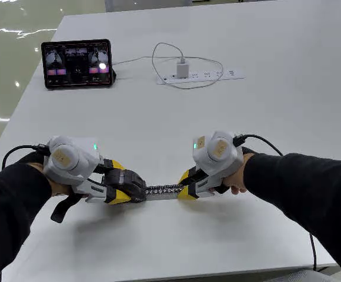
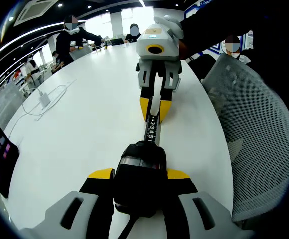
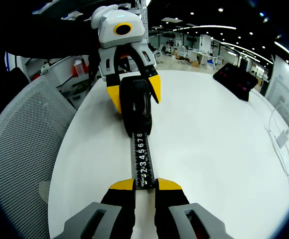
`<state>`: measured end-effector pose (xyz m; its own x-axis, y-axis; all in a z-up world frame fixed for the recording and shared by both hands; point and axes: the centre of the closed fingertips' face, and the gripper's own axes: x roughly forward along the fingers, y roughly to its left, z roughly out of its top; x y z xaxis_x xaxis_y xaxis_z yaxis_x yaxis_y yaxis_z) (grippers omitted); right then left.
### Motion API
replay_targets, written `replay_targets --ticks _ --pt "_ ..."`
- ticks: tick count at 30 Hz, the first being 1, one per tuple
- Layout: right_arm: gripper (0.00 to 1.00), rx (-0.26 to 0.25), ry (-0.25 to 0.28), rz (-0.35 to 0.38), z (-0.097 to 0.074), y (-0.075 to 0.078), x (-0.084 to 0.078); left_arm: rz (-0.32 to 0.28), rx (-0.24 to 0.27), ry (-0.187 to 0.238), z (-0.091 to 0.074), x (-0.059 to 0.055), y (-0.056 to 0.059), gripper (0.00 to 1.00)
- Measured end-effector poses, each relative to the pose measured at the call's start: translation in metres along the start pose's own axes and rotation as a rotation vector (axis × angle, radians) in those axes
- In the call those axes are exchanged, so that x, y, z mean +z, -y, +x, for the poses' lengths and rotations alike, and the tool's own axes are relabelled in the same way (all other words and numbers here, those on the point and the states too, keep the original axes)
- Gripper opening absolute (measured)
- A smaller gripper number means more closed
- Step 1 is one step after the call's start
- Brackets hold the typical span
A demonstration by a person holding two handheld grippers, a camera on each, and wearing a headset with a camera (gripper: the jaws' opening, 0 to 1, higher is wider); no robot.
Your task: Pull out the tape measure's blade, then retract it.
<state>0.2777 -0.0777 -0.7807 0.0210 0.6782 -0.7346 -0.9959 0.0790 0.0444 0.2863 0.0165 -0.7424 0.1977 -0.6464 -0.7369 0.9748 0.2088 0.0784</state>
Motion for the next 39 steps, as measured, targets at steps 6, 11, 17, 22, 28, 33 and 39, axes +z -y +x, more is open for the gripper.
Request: replay_targets --ticks 6,11,17,22,28,33,39 --pt "0.1 -0.002 -0.007 -0.007 -0.003 0.001 -0.002 -0.001 0.003 0.001 0.0 0.0 0.0 0.32" --pt "0.1 0.001 -0.006 0.0 -0.005 0.001 -0.004 -0.002 0.005 0.002 0.0 0.0 0.0 0.32" --pt "0.1 0.003 -0.007 -0.003 -0.008 0.001 -0.007 -0.004 0.005 0.003 0.001 0.0 0.0 0.32" --pt "0.1 0.004 -0.008 -0.002 -0.008 0.001 -0.008 -0.003 0.004 0.003 0.001 0.001 0.001 0.32" --pt "0.1 0.006 -0.009 0.005 -0.011 0.001 -0.01 -0.003 0.005 0.003 0.001 0.001 0.001 0.32" --pt "0.1 0.005 -0.009 0.009 -0.012 0.001 -0.012 -0.005 0.005 0.003 0.001 0.001 0.002 0.32" --pt "0.1 0.008 -0.012 0.005 -0.015 0.002 -0.016 -0.008 0.006 0.005 0.001 0.001 0.002 0.32"
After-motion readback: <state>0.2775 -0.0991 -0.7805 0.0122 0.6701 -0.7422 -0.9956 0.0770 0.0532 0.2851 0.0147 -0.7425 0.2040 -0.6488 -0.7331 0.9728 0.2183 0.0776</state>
